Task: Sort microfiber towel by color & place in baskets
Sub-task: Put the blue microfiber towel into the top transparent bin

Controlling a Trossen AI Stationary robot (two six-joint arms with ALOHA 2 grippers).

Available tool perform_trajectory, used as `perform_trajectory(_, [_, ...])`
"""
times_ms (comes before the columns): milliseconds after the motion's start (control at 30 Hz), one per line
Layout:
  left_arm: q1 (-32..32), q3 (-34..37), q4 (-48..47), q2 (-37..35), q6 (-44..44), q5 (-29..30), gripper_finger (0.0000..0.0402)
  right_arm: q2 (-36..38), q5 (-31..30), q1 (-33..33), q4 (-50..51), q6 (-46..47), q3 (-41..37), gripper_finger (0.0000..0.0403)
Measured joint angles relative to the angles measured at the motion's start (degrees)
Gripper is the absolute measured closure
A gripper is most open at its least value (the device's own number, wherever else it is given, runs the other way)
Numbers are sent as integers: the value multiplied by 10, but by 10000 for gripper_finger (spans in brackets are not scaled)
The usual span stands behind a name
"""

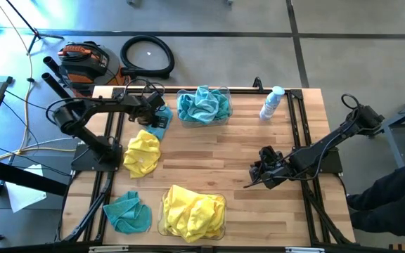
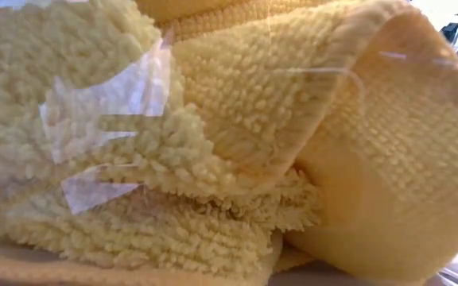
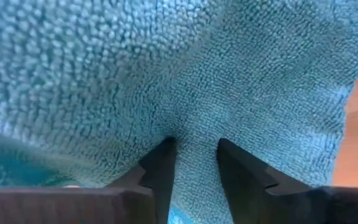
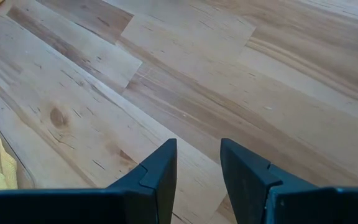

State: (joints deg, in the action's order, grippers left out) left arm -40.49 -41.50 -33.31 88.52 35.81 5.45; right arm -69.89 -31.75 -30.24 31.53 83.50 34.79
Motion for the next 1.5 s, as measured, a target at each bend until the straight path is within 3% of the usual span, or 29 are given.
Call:
perform_trajectory(233, [0,1,9,13,-28,8,390,0,0,0,0,0,0,285])
perform_trajectory(467, [9,6,-10,-28,-28,10,399,0,0,0,0,0,0,285])
perform_trajectory(700, [56,-6,-23,-192,0,8,401,0,0,0,0,0,0,285])
perform_trajectory(833, [90,-51,-25,-263,0,18,401,0,0,0,1,0,0,285])
perform_trajectory(1000, [131,-129,-33,-290,-8,47,401,0,0,0,2,0,0,285])
perform_trajectory(1233, [176,-260,-47,-265,-44,89,401,0,0,0,2,0,0,285])
perform_trajectory(1500, [195,-421,-46,-184,-103,92,401,0,0,0,2,0,0,285])
